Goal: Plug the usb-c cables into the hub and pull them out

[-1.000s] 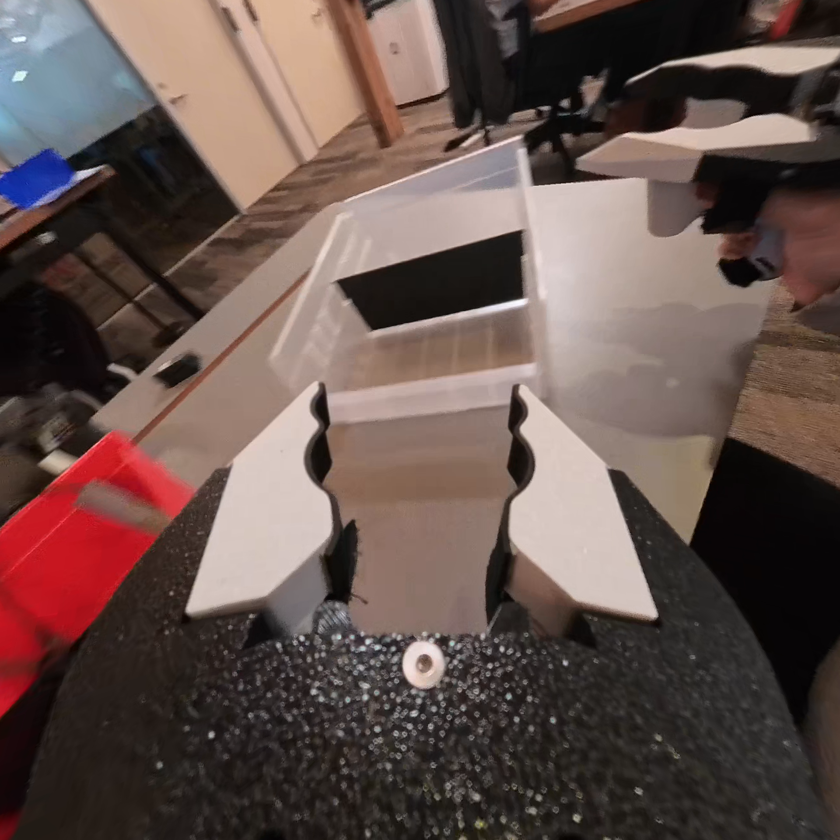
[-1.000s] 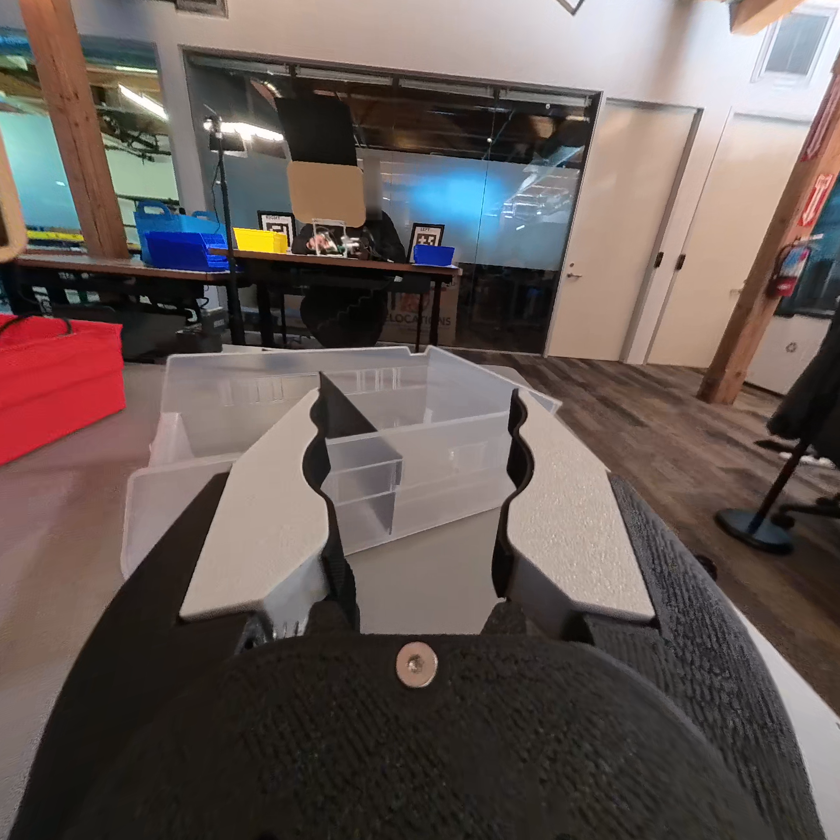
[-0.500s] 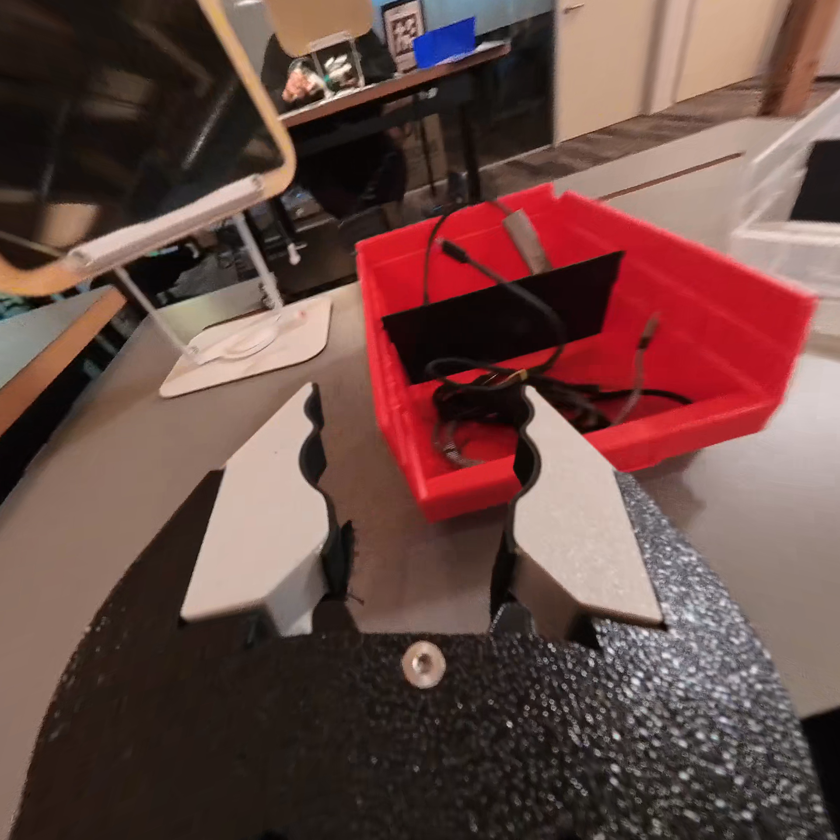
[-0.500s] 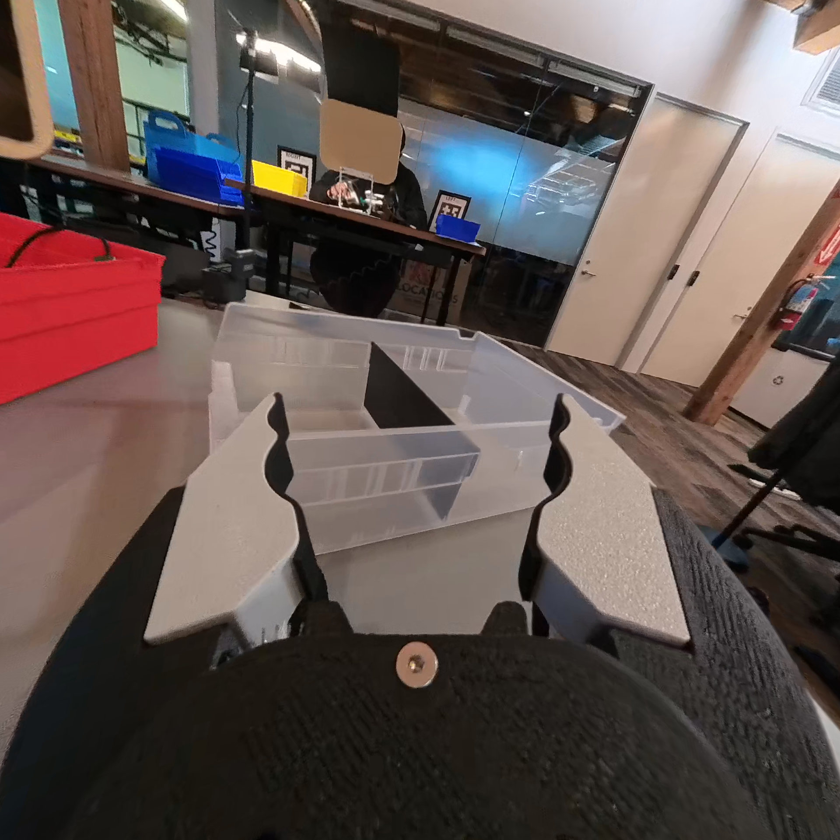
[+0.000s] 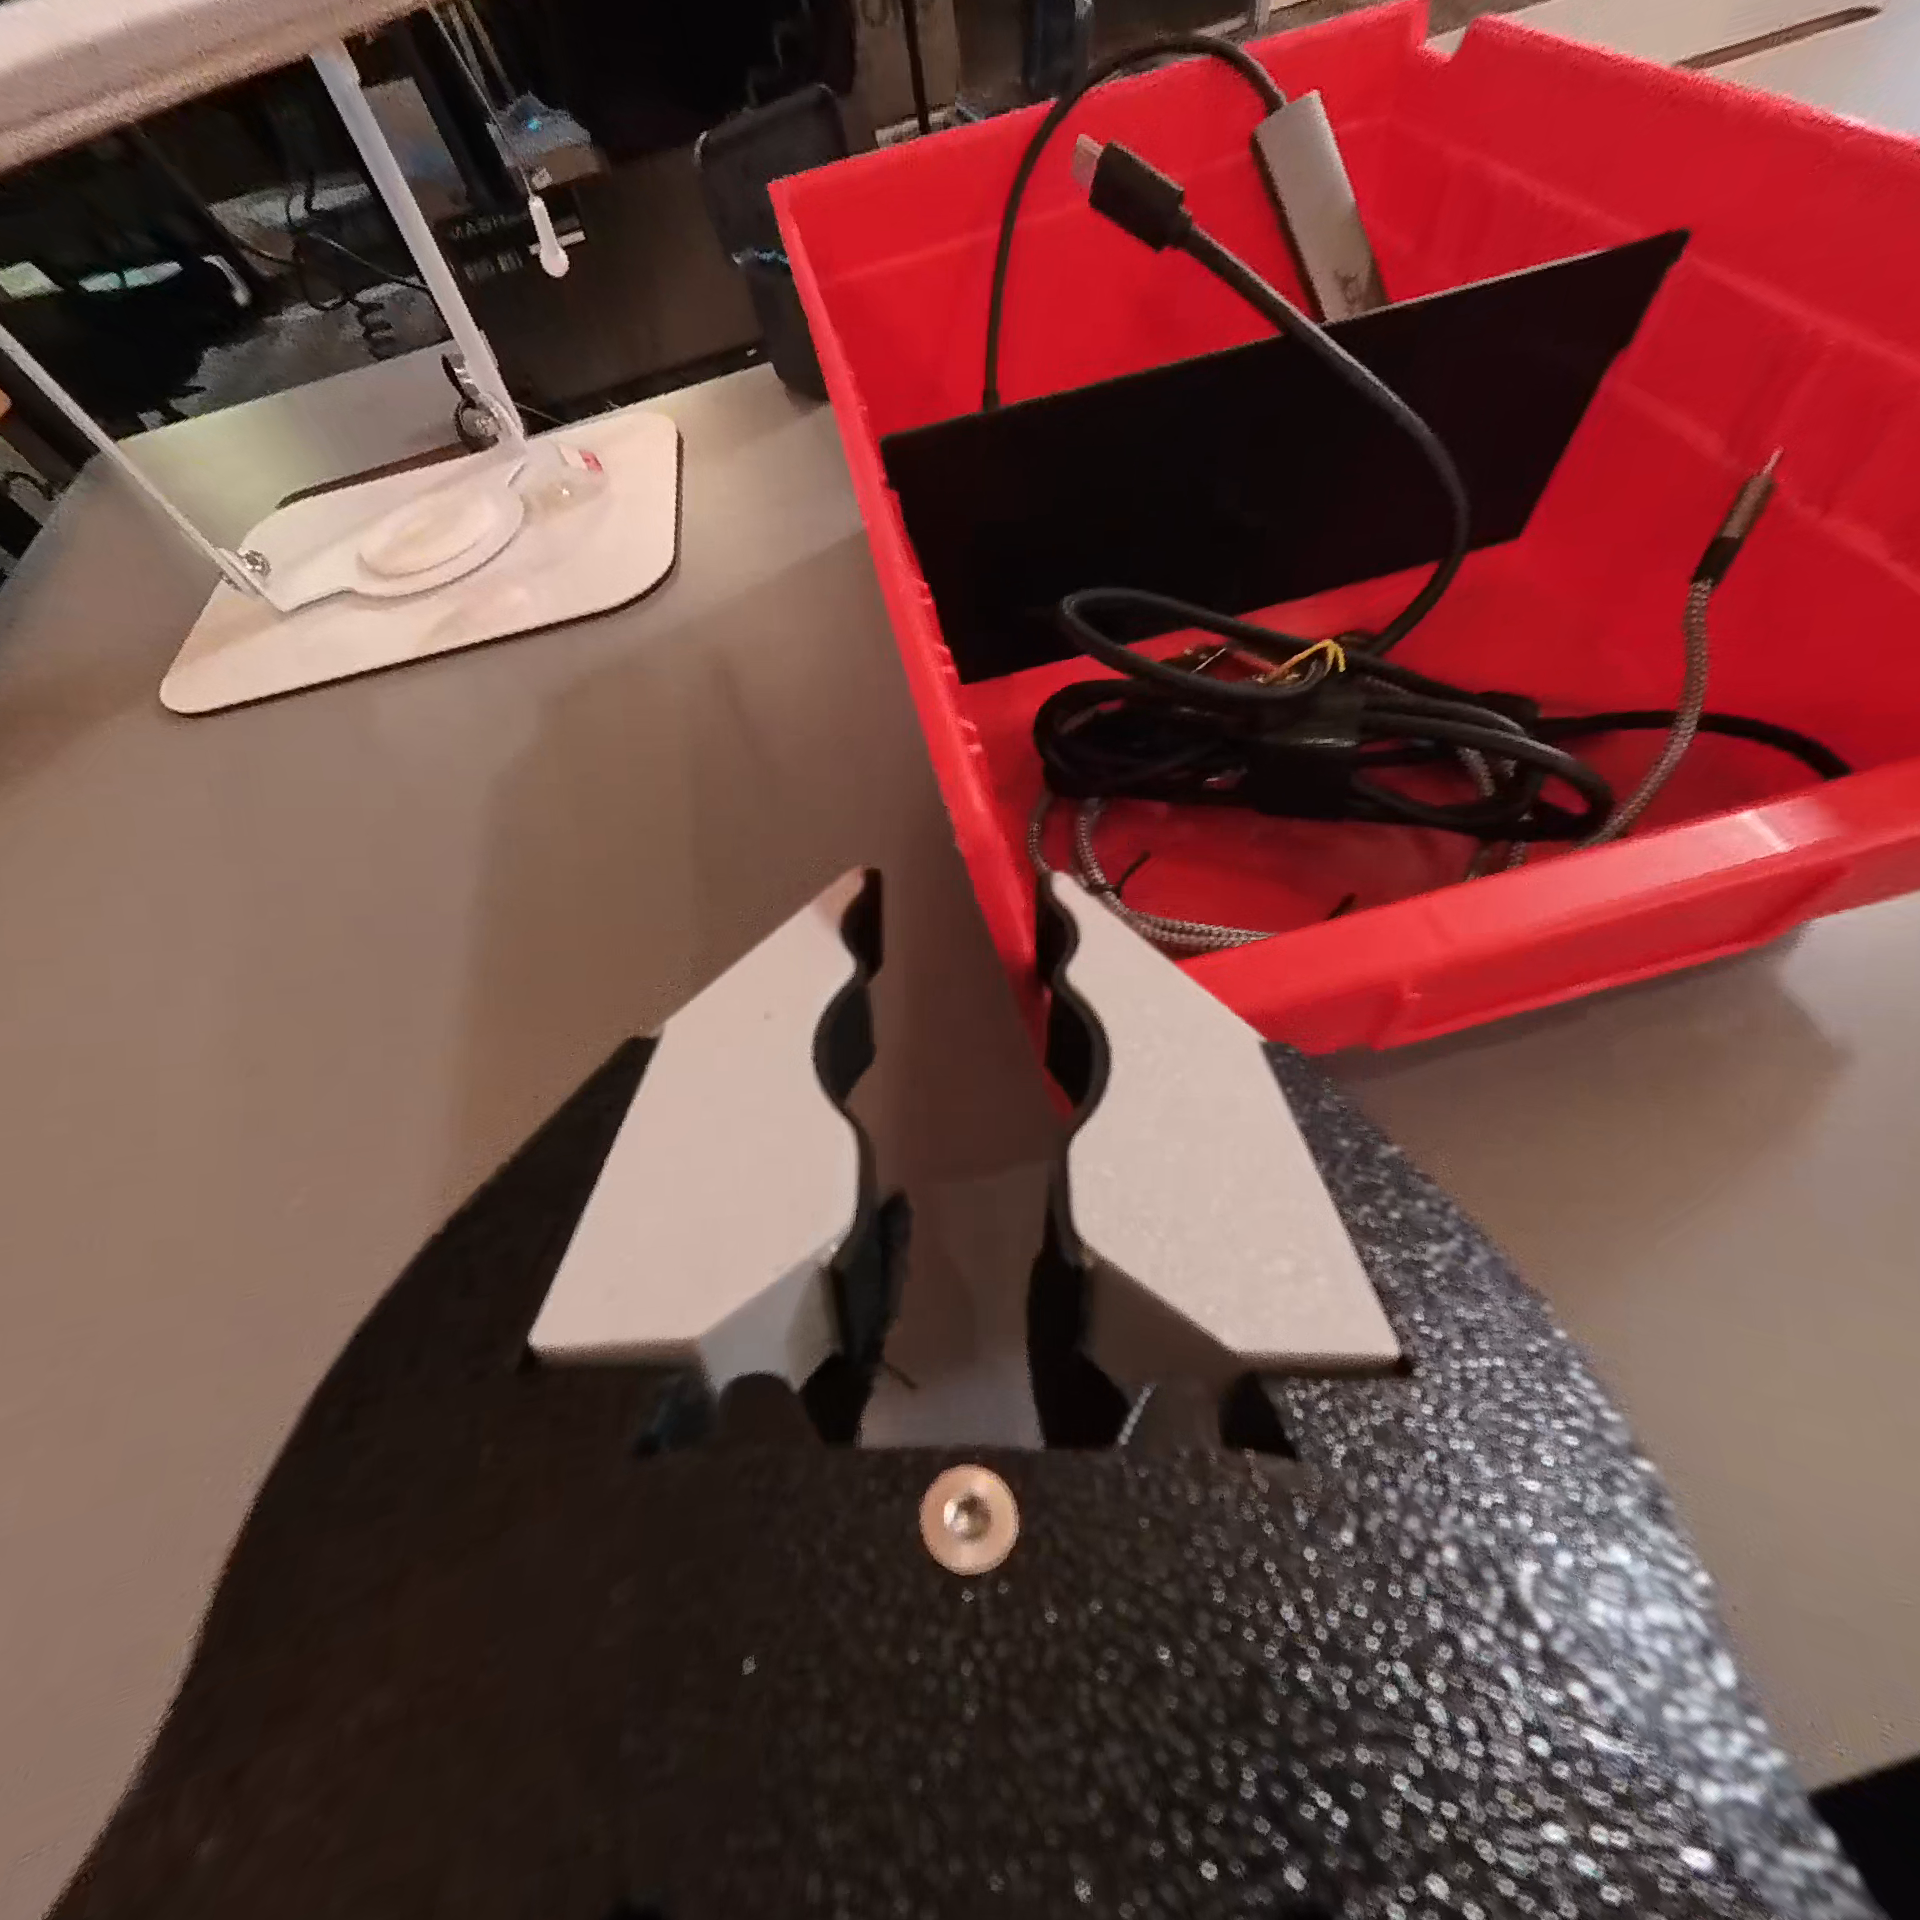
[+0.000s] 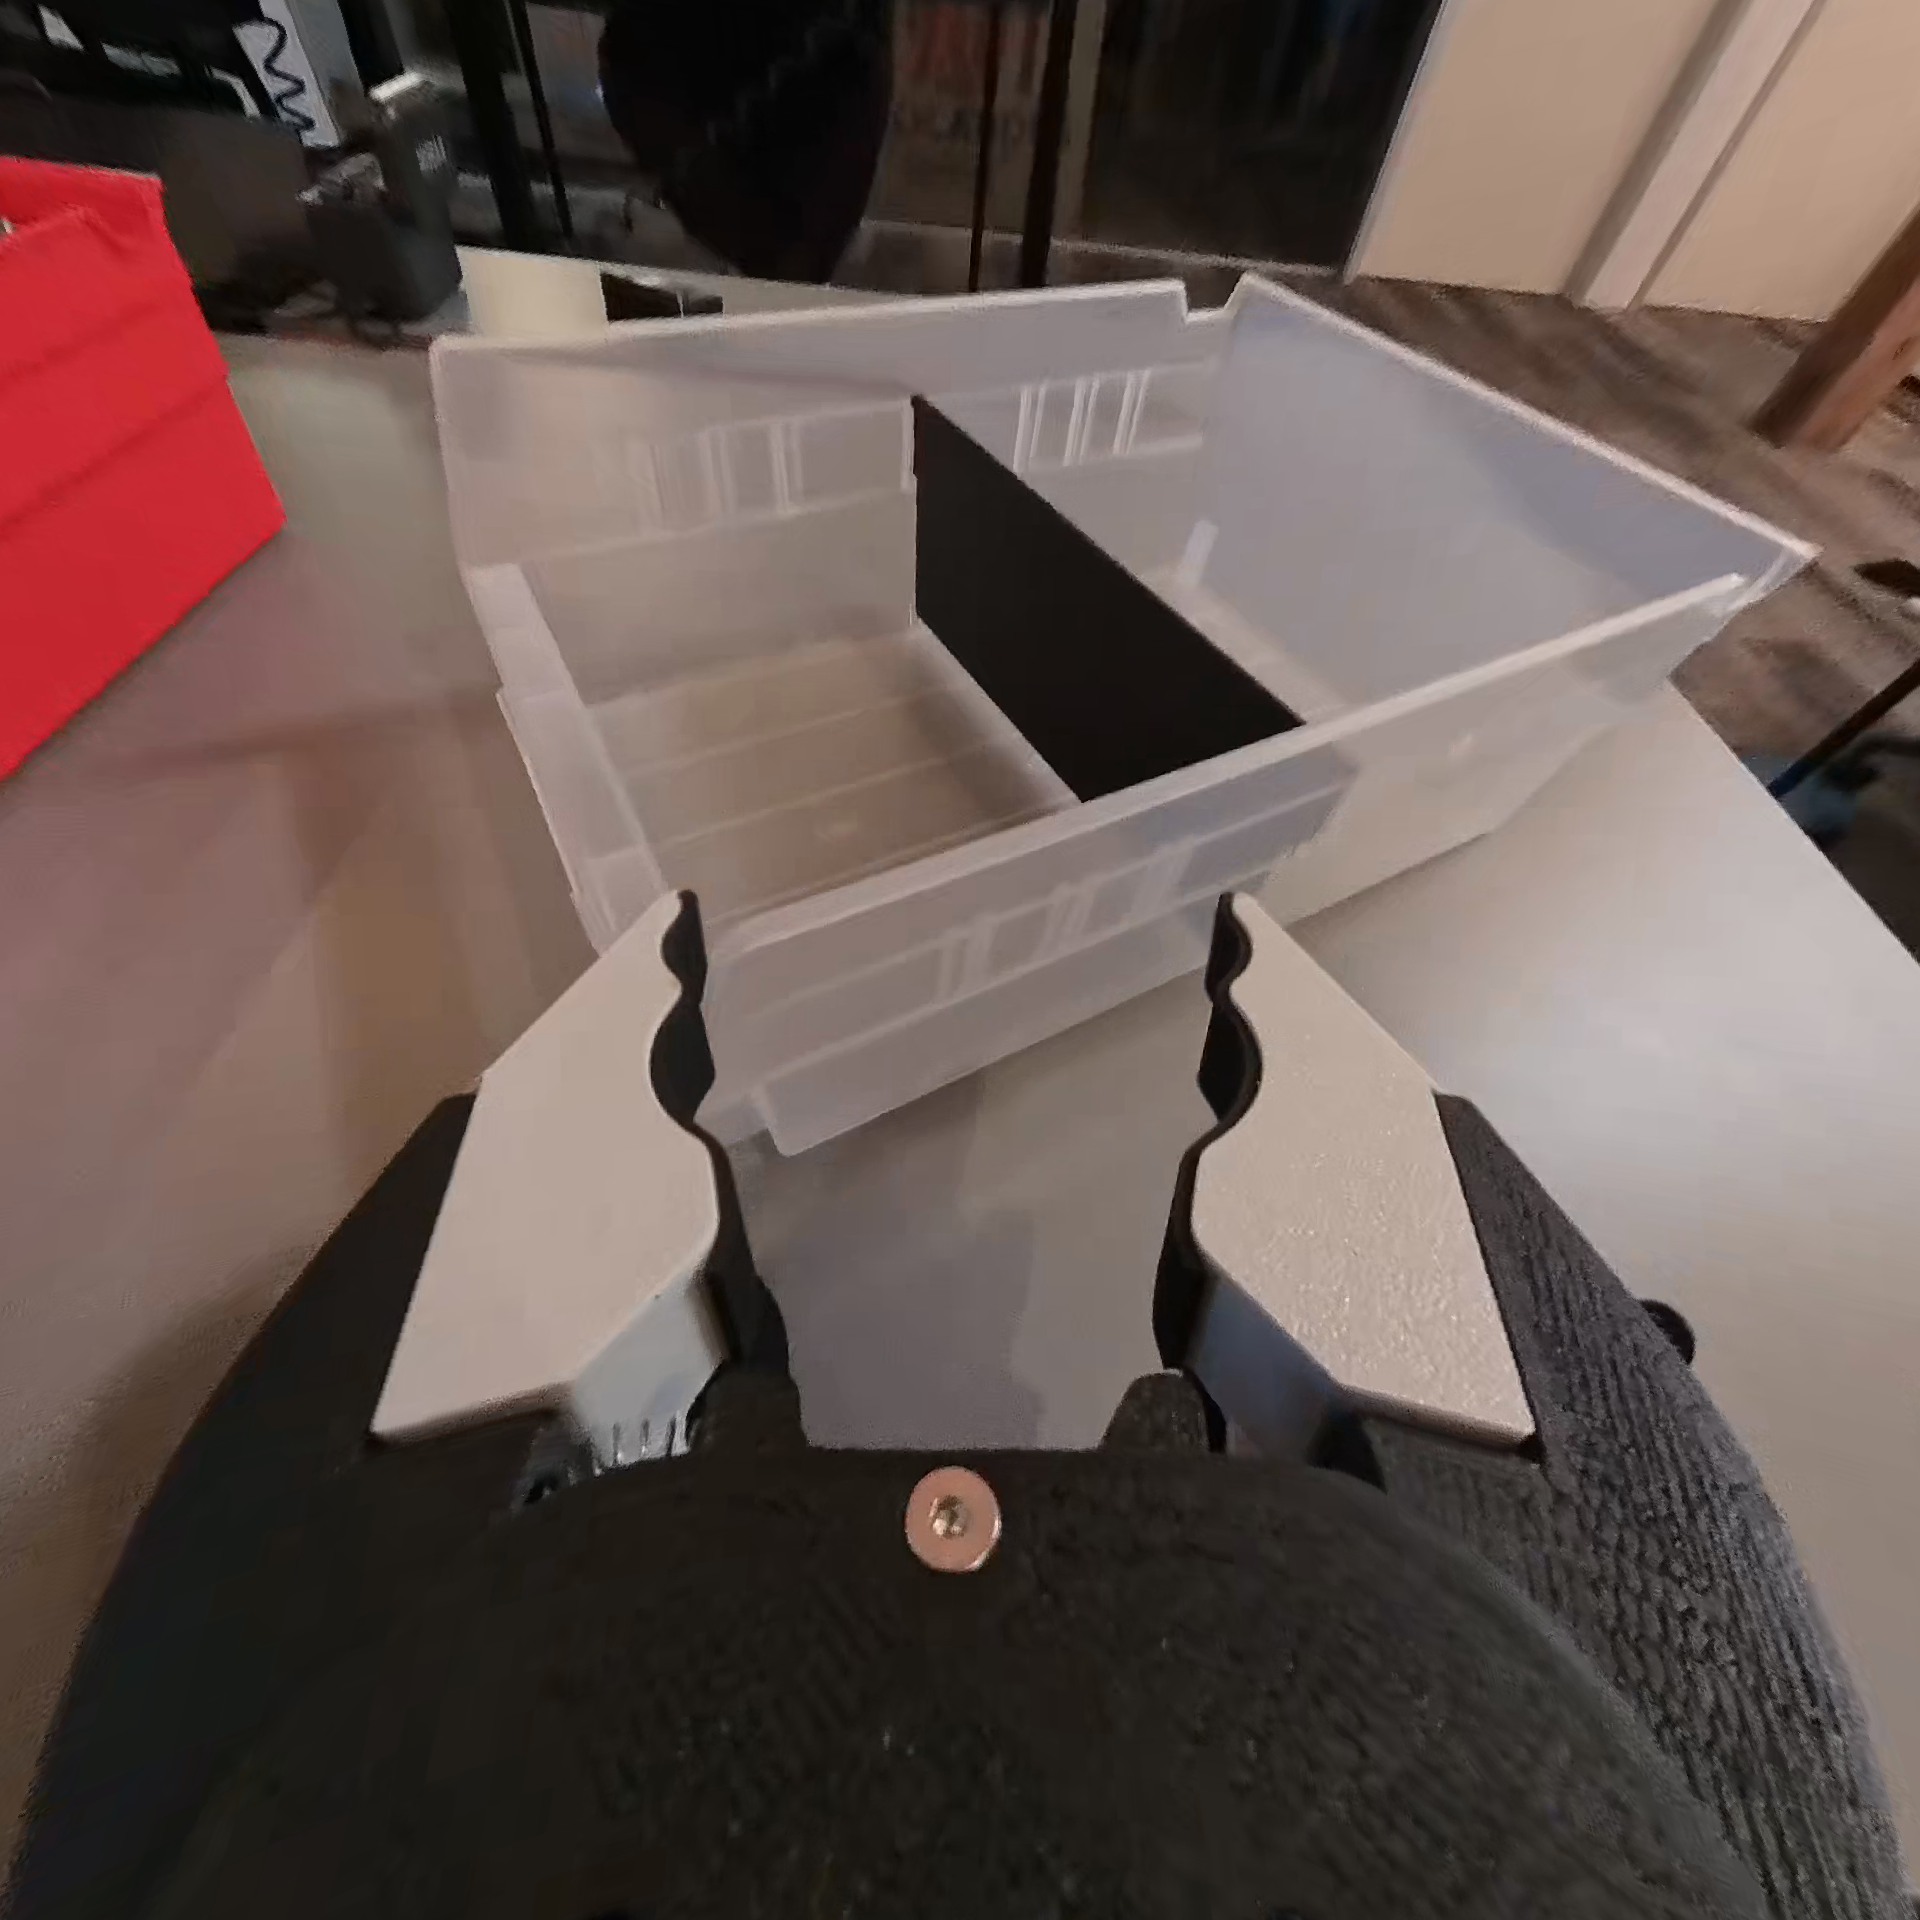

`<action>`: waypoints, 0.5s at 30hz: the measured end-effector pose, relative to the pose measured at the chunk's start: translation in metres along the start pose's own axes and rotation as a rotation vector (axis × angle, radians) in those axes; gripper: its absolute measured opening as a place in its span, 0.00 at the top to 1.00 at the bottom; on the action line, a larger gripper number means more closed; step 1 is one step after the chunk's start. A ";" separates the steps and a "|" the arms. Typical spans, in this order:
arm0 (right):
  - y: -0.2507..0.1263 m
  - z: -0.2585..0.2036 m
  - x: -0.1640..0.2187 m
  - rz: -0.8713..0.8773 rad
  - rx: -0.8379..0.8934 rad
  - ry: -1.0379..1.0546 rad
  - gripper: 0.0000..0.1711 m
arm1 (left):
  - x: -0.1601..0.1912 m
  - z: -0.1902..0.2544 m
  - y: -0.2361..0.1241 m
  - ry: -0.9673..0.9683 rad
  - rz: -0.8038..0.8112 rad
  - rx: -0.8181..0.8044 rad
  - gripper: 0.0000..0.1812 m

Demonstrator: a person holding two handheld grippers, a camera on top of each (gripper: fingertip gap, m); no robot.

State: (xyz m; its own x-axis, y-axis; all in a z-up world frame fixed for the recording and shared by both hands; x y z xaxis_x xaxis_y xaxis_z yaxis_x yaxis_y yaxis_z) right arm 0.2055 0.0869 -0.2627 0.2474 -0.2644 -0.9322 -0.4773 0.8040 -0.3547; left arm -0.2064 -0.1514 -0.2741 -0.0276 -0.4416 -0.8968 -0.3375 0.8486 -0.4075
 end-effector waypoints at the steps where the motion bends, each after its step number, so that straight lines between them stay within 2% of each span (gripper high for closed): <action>1: -0.001 0.002 0.001 -0.013 0.002 -0.002 0.44 | 0.000 -0.001 0.001 0.003 -0.003 -0.007 0.89; 6: -0.017 0.040 0.010 -0.066 0.062 0.004 0.48 | 0.006 -0.020 -0.001 0.055 -0.028 -0.074 0.95; 8: -0.024 0.061 0.015 -0.065 0.097 0.021 0.56 | 0.008 -0.027 -0.002 0.033 -0.030 -0.070 0.95; 10: -0.028 0.081 0.019 -0.069 0.111 0.035 0.76 | 0.010 -0.033 -0.004 0.014 -0.034 -0.051 0.96; 11: -0.030 0.093 0.021 -0.068 0.135 0.046 0.82 | 0.010 -0.034 -0.005 0.008 -0.032 -0.036 0.96; 14: -0.036 0.115 0.027 -0.060 0.153 0.069 0.92 | 0.008 -0.032 -0.007 0.049 0.005 0.030 0.96; 15: -0.036 0.119 0.030 -0.058 0.141 0.076 0.93 | 0.004 -0.031 -0.007 0.048 0.027 0.053 0.91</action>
State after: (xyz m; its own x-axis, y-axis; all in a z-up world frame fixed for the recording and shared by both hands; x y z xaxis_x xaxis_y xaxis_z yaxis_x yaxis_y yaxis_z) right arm 0.3305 0.1131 -0.2687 0.2041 -0.3476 -0.9152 -0.3392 0.8518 -0.3992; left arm -0.2330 -0.1676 -0.2698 -0.0817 -0.4311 -0.8986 -0.2856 0.8739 -0.3933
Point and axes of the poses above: each gripper's, where its closed fingertips meet, y out along the fingers, x out of its underside, z = x × y across the jaws, the point moved 2 cm from there along -y, back along the fingers, and after that the axes turned 2 degrees about -x, right-handed, at the moved point
